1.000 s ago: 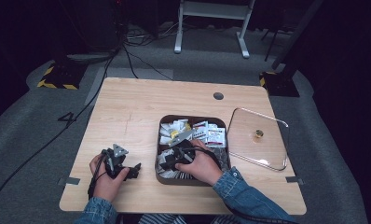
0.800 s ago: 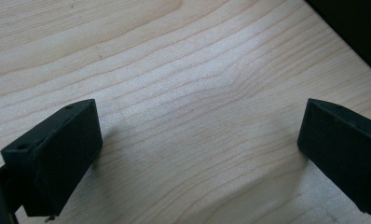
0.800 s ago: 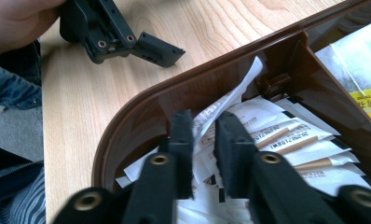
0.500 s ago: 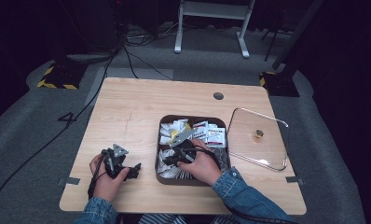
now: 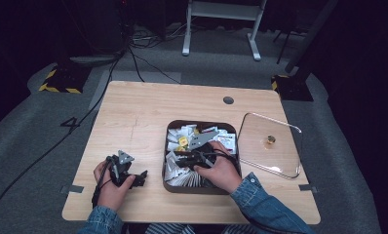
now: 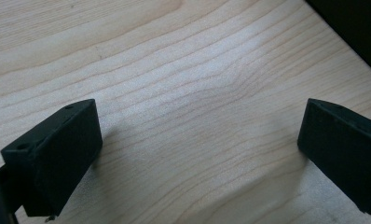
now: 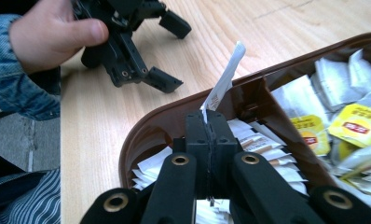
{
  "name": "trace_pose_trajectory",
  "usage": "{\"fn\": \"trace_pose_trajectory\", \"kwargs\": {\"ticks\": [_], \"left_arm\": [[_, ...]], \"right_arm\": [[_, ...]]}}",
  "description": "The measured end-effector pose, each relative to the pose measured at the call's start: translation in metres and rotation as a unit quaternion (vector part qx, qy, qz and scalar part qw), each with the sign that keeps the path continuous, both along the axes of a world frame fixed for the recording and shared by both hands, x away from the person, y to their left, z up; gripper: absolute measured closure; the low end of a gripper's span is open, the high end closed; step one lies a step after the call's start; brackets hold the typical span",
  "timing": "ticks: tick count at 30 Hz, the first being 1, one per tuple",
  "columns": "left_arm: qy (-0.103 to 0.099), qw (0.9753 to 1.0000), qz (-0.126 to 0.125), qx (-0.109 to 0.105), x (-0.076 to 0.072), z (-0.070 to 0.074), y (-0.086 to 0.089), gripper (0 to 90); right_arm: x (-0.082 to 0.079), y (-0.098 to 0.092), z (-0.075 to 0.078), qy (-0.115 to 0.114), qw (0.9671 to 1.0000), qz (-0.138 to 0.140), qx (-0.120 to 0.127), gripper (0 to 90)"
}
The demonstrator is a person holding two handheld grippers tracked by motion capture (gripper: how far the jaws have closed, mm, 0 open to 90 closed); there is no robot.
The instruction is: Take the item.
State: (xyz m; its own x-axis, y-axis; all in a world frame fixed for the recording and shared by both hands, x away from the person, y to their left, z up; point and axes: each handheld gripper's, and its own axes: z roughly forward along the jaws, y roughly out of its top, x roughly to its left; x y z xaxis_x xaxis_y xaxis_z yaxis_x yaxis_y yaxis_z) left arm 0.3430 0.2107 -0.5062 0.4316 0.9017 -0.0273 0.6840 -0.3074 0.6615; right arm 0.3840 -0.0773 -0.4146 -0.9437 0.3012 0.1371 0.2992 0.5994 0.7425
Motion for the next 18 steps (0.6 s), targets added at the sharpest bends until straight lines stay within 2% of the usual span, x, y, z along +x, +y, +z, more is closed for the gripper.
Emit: {"fn": "trace_pose_trajectory", "kwargs": {"ticks": [6,15,18], "left_arm": [[0.0,1.0,-0.004,0.001,0.001,0.0,0.0,0.0],[0.0,1.0,-0.006,0.001,0.002,0.0,-0.001,0.0],[0.0,1.0,-0.005,0.0,0.002,0.0,-0.001,0.1]], "right_arm": [[-0.003,-0.018,0.015,-0.012,0.9996,-0.012,0.023,90.0],[-0.008,-0.041,0.029,-0.025,0.9986,-0.026,0.038,90.0],[-0.008,-0.049,0.033,-0.023,0.9983,-0.031,0.044,90.0]]}}
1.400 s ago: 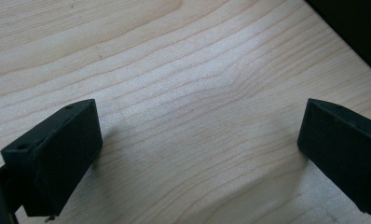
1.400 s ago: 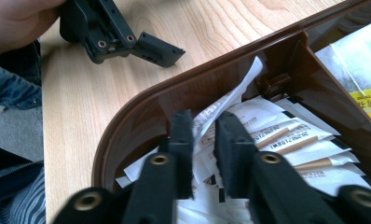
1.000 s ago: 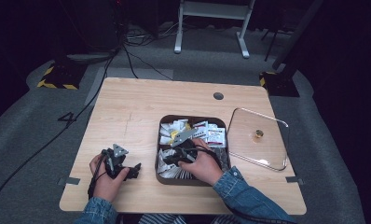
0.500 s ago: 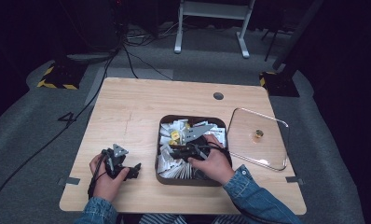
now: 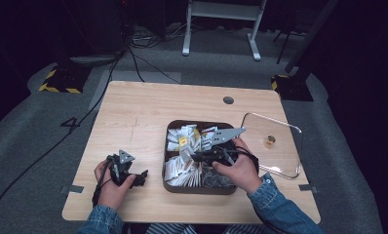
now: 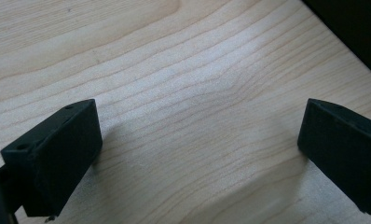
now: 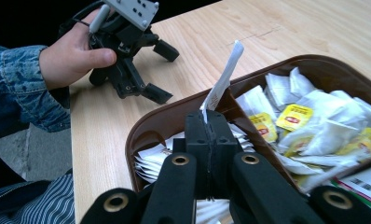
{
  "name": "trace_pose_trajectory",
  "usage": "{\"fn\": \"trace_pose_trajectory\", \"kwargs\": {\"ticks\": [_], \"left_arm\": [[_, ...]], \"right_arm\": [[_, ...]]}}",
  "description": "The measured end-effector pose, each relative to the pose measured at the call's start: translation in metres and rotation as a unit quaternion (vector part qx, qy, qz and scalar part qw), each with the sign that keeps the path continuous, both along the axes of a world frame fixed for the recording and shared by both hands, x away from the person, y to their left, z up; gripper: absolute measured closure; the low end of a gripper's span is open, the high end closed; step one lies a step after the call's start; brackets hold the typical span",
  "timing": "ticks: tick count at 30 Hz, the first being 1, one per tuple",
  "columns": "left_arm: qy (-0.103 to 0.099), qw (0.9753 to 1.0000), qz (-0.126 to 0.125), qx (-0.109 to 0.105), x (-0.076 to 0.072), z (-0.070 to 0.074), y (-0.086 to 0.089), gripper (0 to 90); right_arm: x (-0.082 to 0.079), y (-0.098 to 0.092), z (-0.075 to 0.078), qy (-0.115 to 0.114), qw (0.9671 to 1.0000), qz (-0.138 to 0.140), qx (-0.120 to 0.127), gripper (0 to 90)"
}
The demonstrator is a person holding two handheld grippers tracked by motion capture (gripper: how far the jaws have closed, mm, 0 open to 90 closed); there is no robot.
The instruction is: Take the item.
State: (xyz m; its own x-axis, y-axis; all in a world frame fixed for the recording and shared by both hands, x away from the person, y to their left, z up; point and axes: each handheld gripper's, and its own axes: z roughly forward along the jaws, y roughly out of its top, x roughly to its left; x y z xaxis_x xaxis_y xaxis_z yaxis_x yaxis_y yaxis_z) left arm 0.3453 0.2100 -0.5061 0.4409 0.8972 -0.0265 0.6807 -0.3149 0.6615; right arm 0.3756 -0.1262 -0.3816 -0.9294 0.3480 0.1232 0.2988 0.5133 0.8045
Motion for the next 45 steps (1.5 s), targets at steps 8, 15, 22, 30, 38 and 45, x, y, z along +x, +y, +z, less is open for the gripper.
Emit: {"fn": "trace_pose_trajectory", "kwargs": {"ticks": [8,15,22,30,38,45], "left_arm": [[-0.001,1.0,0.001,0.0,-0.001,0.0,0.0,0.1],[-0.002,1.0,0.001,0.0,-0.001,0.0,0.0,0.1],[-0.001,1.0,0.0,0.001,-0.001,0.0,0.0,0.1],[-0.002,1.0,0.0,0.0,-0.001,0.0,0.0,0.1],[-0.002,1.0,0.001,0.0,-0.001,0.0,0.0,0.1],[-0.001,1.0,0.0,0.0,-0.001,0.0,0.0,0.1]], "right_arm": [[-0.003,-0.025,0.008,-0.006,0.9999,-0.014,0.009,90.0],[-0.012,-0.055,0.01,-0.007,0.9992,-0.032,0.023,90.0],[-0.018,-0.083,0.011,-0.01,0.9982,-0.051,0.028,90.0],[-0.02,-0.106,0.016,-0.014,0.9968,-0.076,0.019,90.0],[-0.022,-0.127,0.012,-0.006,0.9951,-0.099,0.007,90.0],[-0.028,-0.151,0.006,0.003,0.9917,-0.128,0.0,90.0]]}}
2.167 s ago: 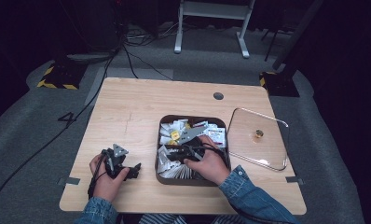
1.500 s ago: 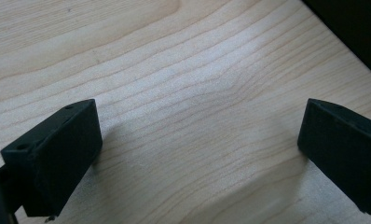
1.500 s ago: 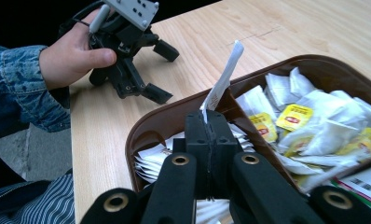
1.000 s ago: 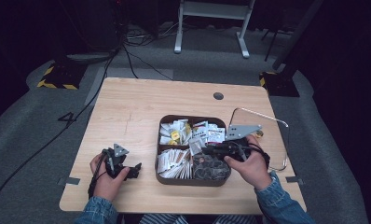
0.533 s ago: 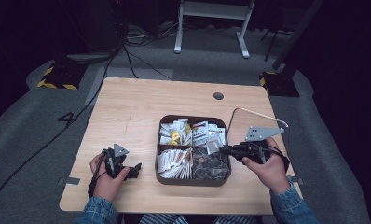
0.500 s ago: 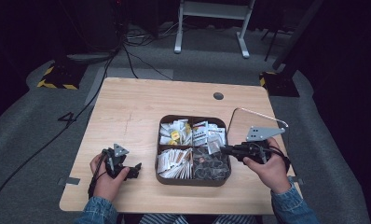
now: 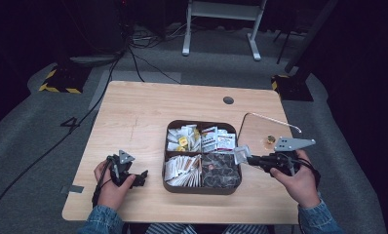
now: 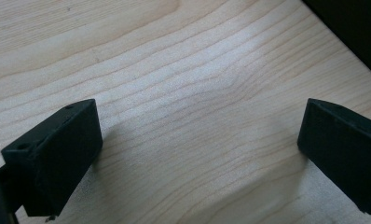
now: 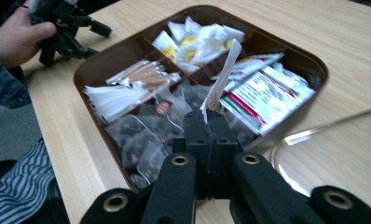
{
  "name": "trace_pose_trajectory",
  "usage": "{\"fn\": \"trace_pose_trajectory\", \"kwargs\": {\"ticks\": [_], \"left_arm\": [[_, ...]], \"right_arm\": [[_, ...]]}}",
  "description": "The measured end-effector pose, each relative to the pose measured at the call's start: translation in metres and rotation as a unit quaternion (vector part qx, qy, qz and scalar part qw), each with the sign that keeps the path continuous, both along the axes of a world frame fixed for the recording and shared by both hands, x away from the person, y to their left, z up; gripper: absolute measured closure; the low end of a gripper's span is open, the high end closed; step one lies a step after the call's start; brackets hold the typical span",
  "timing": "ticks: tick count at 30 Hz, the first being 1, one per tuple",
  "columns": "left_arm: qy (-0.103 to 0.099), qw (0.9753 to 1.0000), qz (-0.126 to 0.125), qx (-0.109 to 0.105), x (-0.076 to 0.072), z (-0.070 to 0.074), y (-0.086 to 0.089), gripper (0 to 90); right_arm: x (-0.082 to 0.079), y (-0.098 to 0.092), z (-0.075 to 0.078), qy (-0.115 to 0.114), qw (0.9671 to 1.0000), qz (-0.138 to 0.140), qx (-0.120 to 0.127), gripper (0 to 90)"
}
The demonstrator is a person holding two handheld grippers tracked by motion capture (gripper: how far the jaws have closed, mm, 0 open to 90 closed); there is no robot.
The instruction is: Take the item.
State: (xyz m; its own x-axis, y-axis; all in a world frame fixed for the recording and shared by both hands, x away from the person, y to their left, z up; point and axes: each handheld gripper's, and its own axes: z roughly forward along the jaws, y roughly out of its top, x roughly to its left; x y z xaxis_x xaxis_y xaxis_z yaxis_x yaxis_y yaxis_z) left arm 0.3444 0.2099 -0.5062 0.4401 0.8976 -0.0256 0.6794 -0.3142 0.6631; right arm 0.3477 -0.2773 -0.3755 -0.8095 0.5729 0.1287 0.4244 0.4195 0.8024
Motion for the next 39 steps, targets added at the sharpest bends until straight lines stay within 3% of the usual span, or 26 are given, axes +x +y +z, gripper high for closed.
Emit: {"fn": "trace_pose_trajectory", "kwargs": {"ticks": [6,18,30,39], "left_arm": [[0.0,1.0,0.0,0.0,0.0,0.0,0.0,0.1],[0.0,1.0,0.0,0.0,0.0,0.0,0.0,0.1],[0.0,1.0,0.0,0.0,0.0,0.0,0.0,0.1],[-0.001,1.0,0.0,0.001,0.0,0.0,0.0,0.1]], "right_arm": [[-0.003,-0.016,-0.011,0.016,0.9995,-0.023,-0.017,90.0],[-0.004,-0.029,-0.031,0.046,0.9969,-0.046,-0.044,90.0],[-0.002,-0.032,-0.06,0.103,0.9919,-0.037,-0.064,90.0],[-0.001,-0.03,-0.069,0.119,0.9899,-0.035,-0.069,89.7]]}}
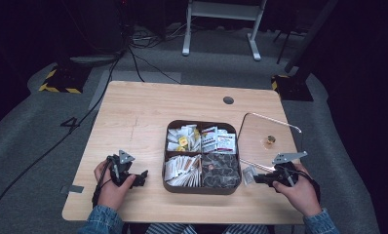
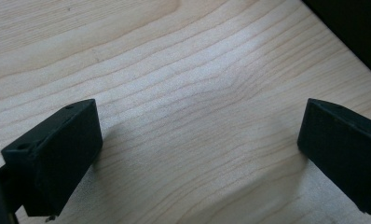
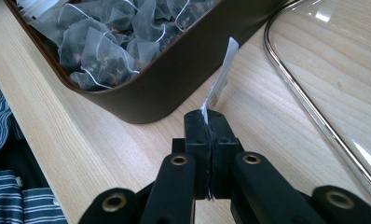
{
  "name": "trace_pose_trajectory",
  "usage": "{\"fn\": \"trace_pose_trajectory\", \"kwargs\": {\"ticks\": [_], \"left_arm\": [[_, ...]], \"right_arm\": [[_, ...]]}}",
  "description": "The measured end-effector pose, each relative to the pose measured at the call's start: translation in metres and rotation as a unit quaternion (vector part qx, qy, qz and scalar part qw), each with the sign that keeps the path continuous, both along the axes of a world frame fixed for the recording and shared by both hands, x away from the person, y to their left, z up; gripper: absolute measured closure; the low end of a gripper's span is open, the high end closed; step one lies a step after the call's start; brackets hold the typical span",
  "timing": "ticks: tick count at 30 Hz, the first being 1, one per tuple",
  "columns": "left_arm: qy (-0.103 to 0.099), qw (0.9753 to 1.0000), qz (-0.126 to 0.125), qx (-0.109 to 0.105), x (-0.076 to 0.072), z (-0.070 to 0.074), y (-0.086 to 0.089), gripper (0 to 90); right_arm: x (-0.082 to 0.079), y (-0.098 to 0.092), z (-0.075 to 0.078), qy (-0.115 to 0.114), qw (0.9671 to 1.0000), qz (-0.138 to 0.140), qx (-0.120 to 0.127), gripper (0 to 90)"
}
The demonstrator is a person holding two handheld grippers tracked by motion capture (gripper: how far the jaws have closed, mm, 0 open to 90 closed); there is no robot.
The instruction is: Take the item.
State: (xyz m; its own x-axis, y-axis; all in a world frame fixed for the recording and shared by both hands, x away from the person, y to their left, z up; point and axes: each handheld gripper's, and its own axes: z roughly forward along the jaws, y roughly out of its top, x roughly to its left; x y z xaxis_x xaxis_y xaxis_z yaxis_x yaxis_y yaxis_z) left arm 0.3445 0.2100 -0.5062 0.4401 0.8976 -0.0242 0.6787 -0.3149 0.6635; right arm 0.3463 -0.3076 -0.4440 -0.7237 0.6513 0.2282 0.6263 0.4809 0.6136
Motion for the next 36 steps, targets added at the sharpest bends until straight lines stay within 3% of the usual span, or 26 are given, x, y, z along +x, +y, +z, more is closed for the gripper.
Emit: {"fn": "trace_pose_trajectory", "kwargs": {"ticks": [14,17,22,25,32,36], "left_arm": [[0.001,1.0,0.0,-0.001,0.0,0.0,0.0,0.1],[0.0,1.0,0.0,0.0,0.0,0.0,0.0,0.1],[0.001,1.0,0.0,-0.001,0.0,0.0,0.0,0.1],[0.0,1.0,0.0,0.0,0.0,0.0,0.0,0.1],[0.0,1.0,0.0,0.0,0.0,0.0,0.0,0.1],[0.0,1.0,0.0,0.0,0.0,0.0,0.0,0.1]], "right_arm": [[0.002,0.002,-0.005,0.007,1.0,-0.003,-0.004,87.1],[0.002,0.001,-0.005,0.004,0.9999,-0.01,-0.011,77.4],[0.003,0.0,-0.005,-0.033,0.9986,-0.034,-0.023,58.4],[0.003,-0.004,-0.002,-0.052,0.9973,-0.045,-0.026,55.1],[0.005,-0.007,0.004,-0.063,0.9964,-0.056,-0.014,54.9],[0.01,-0.01,0.011,-0.083,0.9944,-0.064,-0.009,53.4]]}}
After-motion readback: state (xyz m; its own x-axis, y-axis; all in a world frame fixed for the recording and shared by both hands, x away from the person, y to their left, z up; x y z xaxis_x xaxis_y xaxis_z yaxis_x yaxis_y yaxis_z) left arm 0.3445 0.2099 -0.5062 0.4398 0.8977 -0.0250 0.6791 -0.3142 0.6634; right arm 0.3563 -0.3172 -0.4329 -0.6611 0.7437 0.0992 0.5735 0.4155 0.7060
